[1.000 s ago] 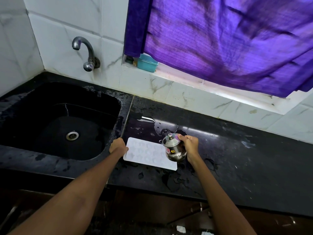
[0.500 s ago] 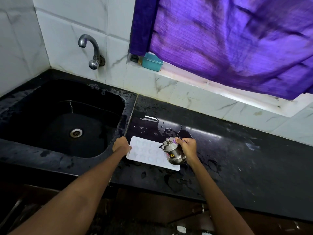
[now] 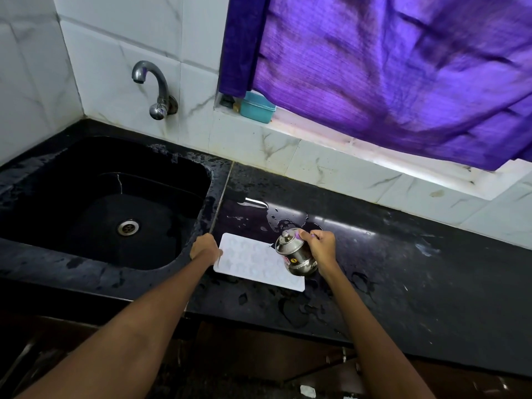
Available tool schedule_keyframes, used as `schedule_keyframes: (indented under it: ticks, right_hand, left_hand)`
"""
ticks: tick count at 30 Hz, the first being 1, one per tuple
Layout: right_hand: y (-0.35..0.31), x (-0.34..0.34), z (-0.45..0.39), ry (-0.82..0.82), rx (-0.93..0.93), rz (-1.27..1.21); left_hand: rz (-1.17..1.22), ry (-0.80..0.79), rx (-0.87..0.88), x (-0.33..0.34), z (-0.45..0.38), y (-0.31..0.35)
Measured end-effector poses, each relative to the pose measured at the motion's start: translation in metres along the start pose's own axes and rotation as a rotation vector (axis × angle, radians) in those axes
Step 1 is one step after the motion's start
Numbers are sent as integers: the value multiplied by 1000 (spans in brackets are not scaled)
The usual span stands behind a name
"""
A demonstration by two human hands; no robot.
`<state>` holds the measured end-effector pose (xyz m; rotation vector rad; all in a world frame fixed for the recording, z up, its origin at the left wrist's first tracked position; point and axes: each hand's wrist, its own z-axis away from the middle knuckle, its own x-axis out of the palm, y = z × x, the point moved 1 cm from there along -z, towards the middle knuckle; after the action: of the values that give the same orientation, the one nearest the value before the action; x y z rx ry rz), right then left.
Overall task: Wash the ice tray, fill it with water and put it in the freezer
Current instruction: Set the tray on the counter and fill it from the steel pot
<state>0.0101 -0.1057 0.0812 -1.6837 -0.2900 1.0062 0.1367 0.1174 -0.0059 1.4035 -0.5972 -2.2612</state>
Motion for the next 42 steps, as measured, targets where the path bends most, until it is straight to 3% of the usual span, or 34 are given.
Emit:
schedule_keyframes:
  ticks: [19, 42]
  right_hand:
    - [4, 9, 2, 36, 120, -209]
    - [-9, 38, 12, -62, -4, 51]
  left_hand:
    - [-1, -7, 10, 1, -2, 0]
    - [13, -19, -1, 1, -5, -3]
